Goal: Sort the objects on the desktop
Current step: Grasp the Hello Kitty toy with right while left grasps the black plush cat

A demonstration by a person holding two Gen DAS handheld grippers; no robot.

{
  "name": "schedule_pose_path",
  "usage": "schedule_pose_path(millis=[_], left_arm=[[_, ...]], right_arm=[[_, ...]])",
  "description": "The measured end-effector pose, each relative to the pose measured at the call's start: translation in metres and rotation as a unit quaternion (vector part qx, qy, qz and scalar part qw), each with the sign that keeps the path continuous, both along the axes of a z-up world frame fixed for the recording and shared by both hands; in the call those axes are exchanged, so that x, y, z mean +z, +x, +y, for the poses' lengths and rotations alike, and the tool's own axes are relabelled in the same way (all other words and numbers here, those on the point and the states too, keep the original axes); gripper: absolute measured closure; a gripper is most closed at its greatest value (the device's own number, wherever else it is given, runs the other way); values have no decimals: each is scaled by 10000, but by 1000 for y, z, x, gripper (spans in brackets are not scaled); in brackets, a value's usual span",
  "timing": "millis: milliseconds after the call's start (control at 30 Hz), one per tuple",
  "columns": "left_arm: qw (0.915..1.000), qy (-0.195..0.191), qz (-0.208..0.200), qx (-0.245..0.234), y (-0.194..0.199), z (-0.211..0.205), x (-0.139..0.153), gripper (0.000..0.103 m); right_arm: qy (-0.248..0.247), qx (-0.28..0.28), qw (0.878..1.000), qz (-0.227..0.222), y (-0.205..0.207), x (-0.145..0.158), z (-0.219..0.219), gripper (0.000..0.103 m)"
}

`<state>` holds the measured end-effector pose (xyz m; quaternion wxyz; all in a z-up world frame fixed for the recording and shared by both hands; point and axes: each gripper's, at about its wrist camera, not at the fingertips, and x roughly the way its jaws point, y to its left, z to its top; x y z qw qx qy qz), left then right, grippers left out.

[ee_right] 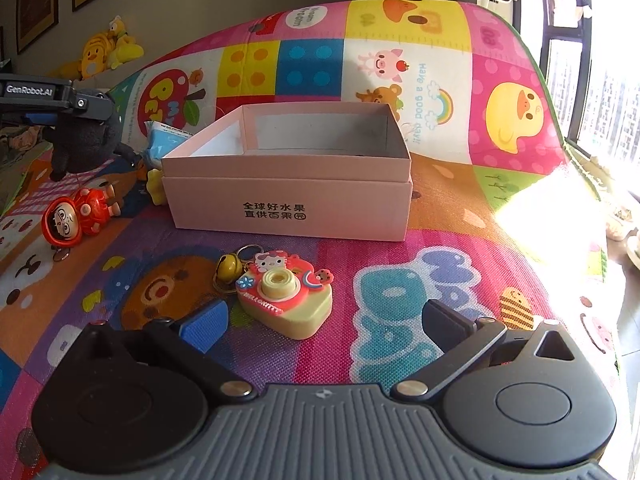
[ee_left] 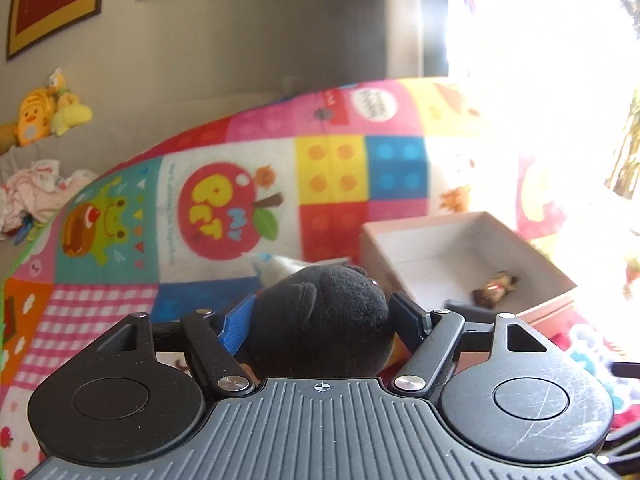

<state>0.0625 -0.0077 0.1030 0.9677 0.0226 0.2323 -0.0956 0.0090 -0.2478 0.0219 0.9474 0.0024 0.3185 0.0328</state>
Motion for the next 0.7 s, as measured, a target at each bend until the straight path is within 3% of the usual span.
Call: schedule_pose_path(millis=[100,267,300,400,533,700], left_arm=[[9981,-180,-96,-583,-36,-24,-4,24],[9948,120,316,-959,-56,-55,-55,28],[9937,58,436,-1030,-57,-54,-63,23],[9942,59,418,-987,-63,-51,-69,20],[9958,36,450,-802,-74,-30,-70,6],[9991,115,345,-235,-83,-2,-64,2]], right_arm=[[-18,-30,10000,-13,0,0,0,0],[-35,-72,10000,38,1,-1,0,0],[-36,-78,9999,55,1,-1,0,0],[-48,-88,9999,106,3,-3,1,0],[-74,-112,9998,173,5,-4,1,0],[-133,-96,9994,293,9,-7,4,0]])
